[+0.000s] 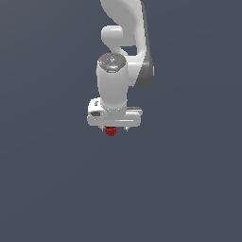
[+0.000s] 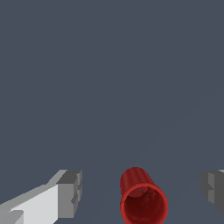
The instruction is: Pick up the object and move it to a goal position.
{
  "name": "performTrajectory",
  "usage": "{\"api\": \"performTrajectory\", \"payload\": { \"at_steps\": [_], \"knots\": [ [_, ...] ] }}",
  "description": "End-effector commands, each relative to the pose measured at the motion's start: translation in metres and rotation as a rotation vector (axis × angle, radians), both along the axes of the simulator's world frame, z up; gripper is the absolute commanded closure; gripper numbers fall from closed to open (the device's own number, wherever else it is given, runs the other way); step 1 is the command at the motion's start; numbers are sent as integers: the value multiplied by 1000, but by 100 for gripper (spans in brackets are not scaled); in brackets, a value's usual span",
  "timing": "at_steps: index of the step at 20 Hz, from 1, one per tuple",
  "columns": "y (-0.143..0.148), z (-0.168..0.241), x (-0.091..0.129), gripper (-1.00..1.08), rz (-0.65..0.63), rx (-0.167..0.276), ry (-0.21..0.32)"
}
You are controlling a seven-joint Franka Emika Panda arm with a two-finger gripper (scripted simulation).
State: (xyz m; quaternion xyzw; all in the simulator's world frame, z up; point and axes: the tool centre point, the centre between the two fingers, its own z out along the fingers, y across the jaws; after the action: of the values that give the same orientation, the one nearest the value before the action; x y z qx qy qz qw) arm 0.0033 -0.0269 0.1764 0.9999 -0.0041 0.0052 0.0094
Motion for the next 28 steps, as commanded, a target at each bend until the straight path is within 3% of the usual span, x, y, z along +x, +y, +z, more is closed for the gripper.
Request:
{"api": "performTrajectory", "payload": {
  "at_steps": [1,18,28],
  "knots": [
    [0,0,0,-92,0,0,0],
    [-12,6,-2,-92,24,-15,-3],
    [-18,-23,-29,-92,-45,-1,0]
  ]
}}
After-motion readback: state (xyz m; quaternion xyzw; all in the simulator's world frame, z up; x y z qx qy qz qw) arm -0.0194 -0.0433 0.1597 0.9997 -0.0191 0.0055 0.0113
